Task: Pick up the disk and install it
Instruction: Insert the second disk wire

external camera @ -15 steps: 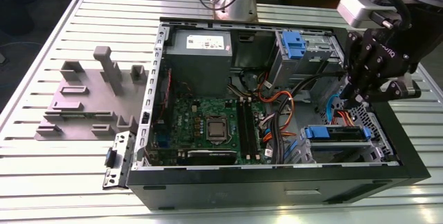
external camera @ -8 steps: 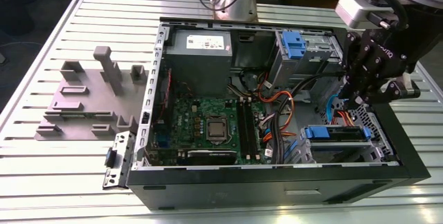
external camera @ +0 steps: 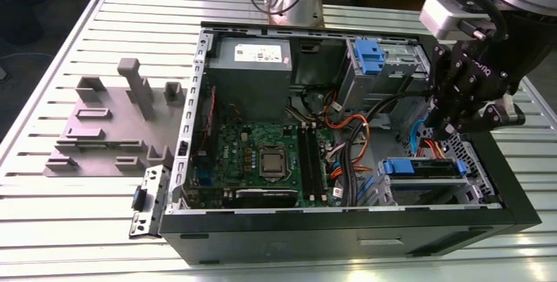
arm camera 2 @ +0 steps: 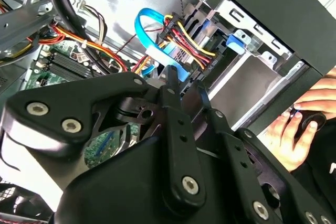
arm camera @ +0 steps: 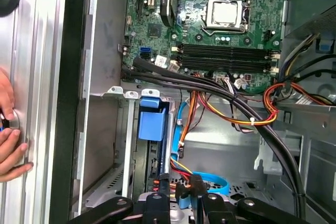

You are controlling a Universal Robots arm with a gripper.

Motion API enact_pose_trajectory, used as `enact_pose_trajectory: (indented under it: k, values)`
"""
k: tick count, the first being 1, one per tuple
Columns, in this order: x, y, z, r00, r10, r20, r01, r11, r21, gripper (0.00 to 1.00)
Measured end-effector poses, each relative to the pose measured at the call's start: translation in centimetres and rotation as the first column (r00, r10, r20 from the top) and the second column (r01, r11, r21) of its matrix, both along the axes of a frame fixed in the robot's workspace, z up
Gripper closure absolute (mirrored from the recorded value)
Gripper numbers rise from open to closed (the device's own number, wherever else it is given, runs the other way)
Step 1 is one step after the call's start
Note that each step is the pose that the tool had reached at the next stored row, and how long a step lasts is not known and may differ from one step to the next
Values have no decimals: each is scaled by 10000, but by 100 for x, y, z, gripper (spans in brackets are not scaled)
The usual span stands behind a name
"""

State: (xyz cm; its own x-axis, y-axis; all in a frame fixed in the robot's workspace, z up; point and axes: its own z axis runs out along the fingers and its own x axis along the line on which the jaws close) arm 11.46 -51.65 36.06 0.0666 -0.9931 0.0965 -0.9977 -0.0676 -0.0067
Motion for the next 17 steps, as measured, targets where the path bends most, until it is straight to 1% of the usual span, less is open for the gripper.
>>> enact_pose_trajectory:
  k: [3,6,7,8,16,17]
  values:
    - [6,6,-22,10000,0,0,0,10000,-66,70]
    - [12,12,-40,10000,-1,0,1,9999,-102,71]
    - [13,13,-46,10000,0,0,0,9999,-105,71]
    - [14,14,-50,10000,0,0,0,9999,-108,79]
    - [17,17,-62,10000,0,0,0,9999,-112,78]
    - [17,17,-64,10000,0,0,0,9999,-112,71]
